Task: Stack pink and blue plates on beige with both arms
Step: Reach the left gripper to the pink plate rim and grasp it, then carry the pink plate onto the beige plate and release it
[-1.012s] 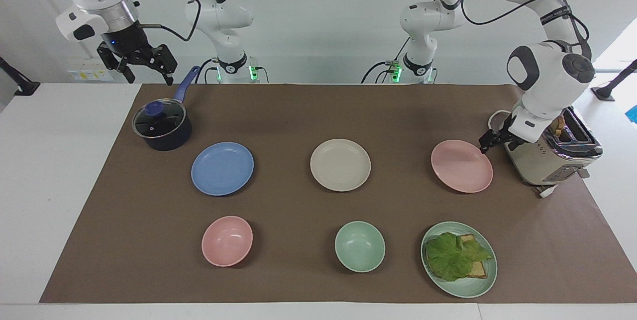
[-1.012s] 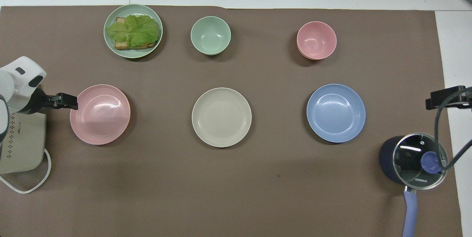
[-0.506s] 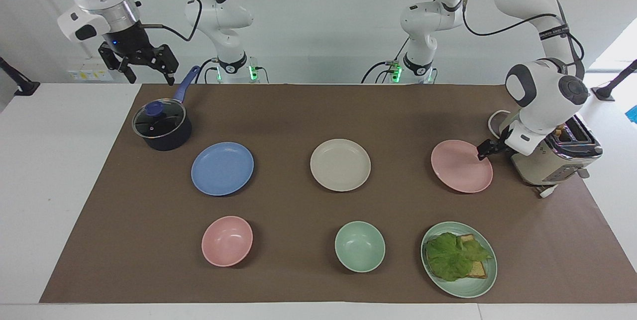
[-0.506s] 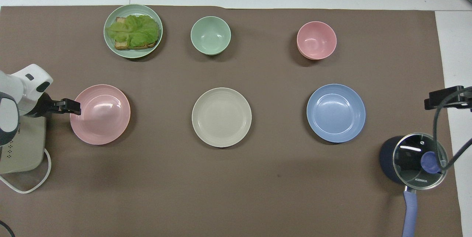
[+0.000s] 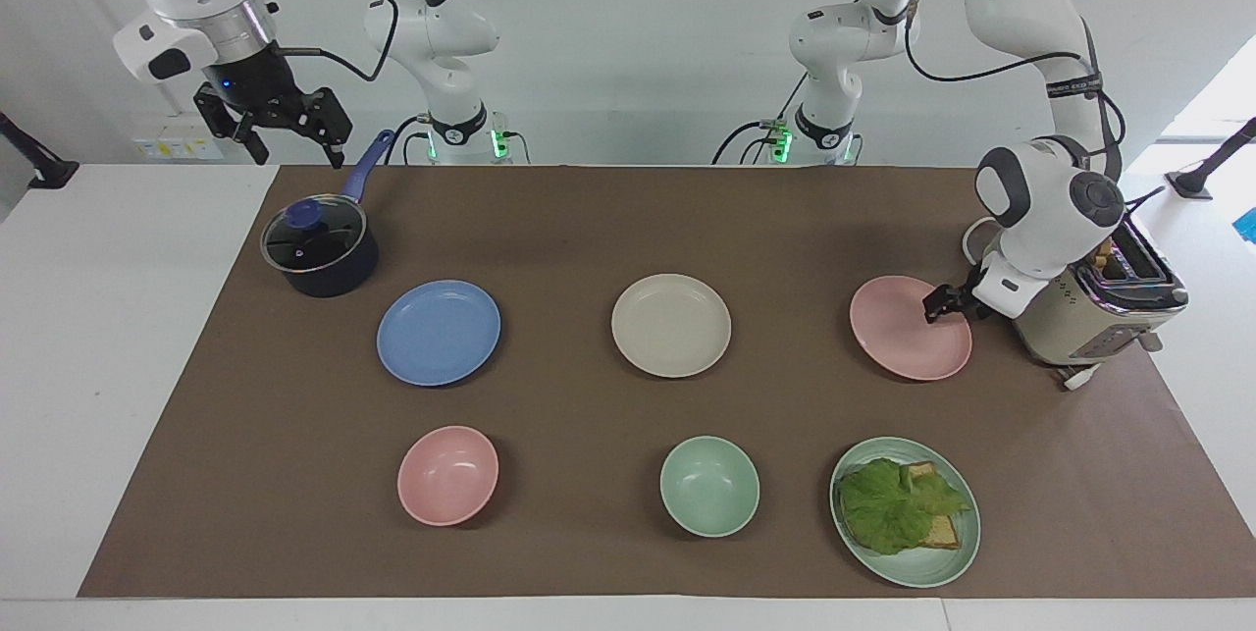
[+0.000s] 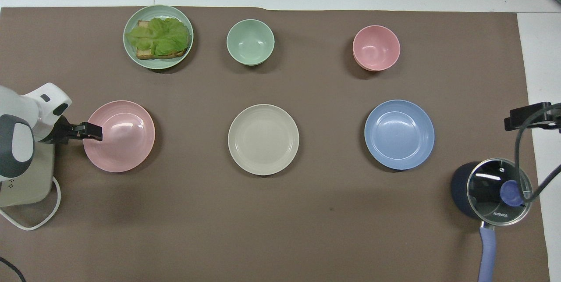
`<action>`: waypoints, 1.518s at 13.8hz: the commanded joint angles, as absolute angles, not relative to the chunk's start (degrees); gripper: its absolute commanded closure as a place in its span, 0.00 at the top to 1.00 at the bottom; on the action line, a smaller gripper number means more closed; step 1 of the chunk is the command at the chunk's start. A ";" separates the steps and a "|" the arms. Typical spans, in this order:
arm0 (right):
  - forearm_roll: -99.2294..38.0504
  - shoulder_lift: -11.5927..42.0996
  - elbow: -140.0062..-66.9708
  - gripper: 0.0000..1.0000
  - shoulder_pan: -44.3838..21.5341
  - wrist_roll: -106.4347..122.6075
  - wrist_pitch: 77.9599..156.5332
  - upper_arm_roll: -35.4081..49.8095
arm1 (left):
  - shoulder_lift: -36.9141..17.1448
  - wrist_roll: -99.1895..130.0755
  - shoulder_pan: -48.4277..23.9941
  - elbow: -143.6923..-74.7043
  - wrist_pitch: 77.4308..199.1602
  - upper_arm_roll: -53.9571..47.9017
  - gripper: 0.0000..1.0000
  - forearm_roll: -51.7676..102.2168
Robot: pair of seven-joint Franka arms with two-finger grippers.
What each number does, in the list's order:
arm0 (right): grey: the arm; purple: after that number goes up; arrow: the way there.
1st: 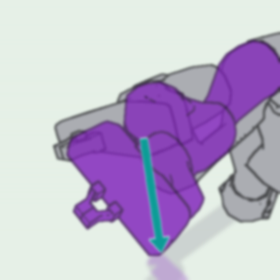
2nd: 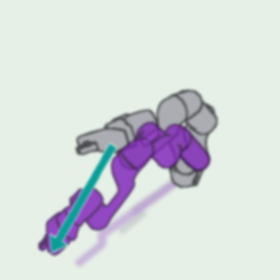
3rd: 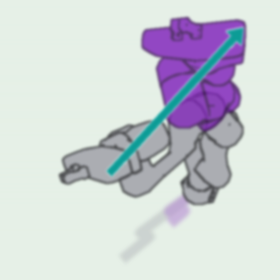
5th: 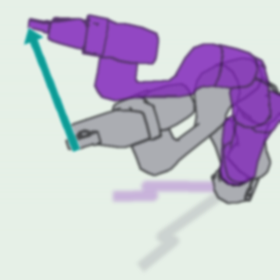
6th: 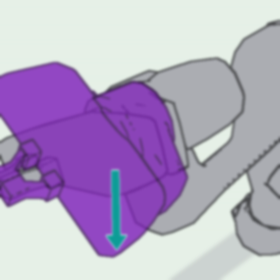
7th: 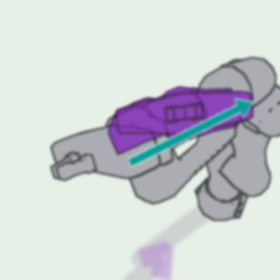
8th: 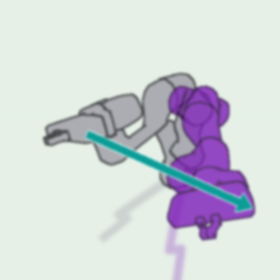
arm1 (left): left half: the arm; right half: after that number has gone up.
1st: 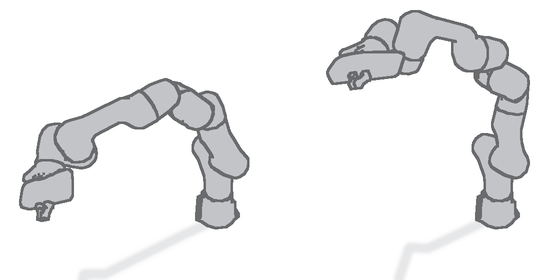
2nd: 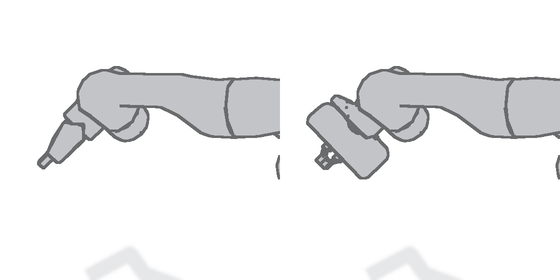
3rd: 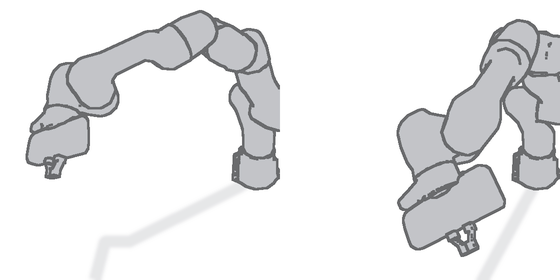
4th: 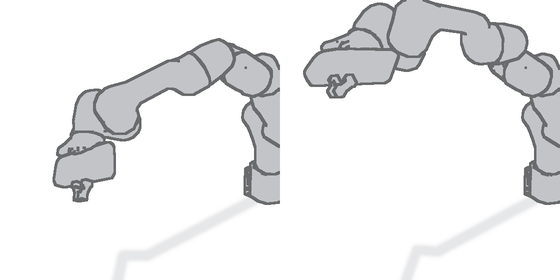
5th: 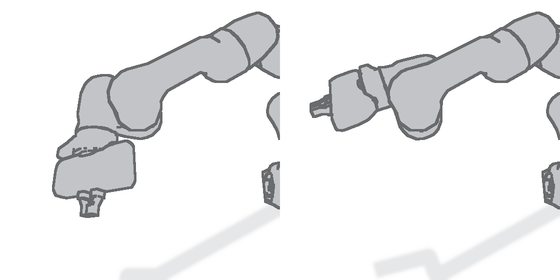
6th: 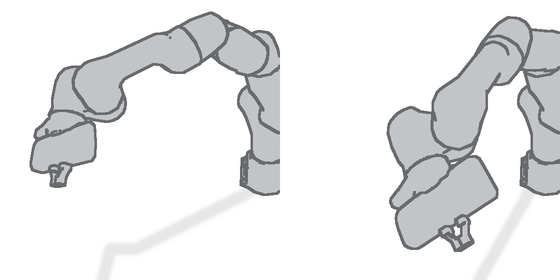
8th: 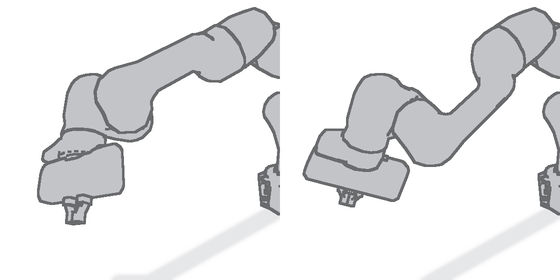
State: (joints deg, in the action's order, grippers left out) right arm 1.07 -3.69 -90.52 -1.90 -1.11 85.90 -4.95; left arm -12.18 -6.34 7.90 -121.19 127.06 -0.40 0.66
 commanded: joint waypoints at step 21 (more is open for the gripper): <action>0.53 -3.78 -90.62 1.00 -1.58 -1.23 85.96 -4.75 | -7.29 1.72 -1.02 -105.47 100.80 -5.10 0.00 14.59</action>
